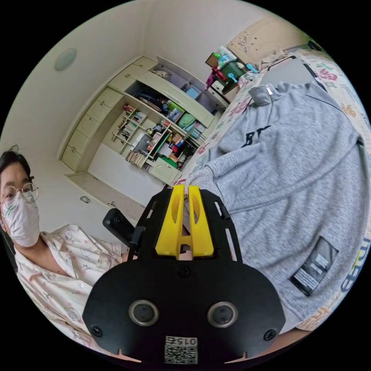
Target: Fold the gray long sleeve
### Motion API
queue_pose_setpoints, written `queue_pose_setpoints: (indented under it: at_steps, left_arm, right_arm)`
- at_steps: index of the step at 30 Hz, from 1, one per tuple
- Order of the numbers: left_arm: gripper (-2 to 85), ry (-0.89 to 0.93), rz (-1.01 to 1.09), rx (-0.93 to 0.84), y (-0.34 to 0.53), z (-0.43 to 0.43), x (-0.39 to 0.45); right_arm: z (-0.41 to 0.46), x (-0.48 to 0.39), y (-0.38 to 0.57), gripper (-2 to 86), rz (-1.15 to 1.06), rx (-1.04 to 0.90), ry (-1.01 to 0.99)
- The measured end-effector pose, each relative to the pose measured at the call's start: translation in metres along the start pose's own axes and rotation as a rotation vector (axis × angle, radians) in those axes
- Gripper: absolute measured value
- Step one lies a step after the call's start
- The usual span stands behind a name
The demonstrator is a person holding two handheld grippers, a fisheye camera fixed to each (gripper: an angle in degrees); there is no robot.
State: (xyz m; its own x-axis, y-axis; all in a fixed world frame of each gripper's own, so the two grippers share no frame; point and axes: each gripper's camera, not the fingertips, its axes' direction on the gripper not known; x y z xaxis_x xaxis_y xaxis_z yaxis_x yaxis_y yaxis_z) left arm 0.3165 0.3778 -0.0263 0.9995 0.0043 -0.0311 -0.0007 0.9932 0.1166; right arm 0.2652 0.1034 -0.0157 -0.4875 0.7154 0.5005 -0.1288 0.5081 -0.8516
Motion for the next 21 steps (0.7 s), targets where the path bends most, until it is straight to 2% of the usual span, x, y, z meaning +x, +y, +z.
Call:
queue_pose_setpoints:
  at_steps: [4,8,12,16,21]
  left_arm:
    - [11.6,-0.047,-0.13,0.053,0.016,-0.013,-0.013]
    - [5.8,-0.112,-0.149,0.049,0.033,-0.024,-0.029]
    - [5.1,-0.184,-0.258,0.038,0.054,-0.044,-0.069]
    - [5.0,-0.181,-0.303,-0.012,0.07,-0.05,-0.099]
    - [4.9,-0.17,-0.296,-0.054,0.075,-0.038,-0.101]
  right_arm:
    - [0.028,-0.007,0.011,1.1,-0.07,-0.067,0.015]
    - [0.039,-0.014,0.033,2.0,-0.186,-0.082,0.071]
    - [0.06,-0.027,0.077,5.0,-0.4,-0.122,0.274]
    - [0.125,-0.026,0.121,7.8,-0.599,-0.312,0.46]
    - [0.186,-0.023,0.148,11.1,-0.745,-0.419,0.554]
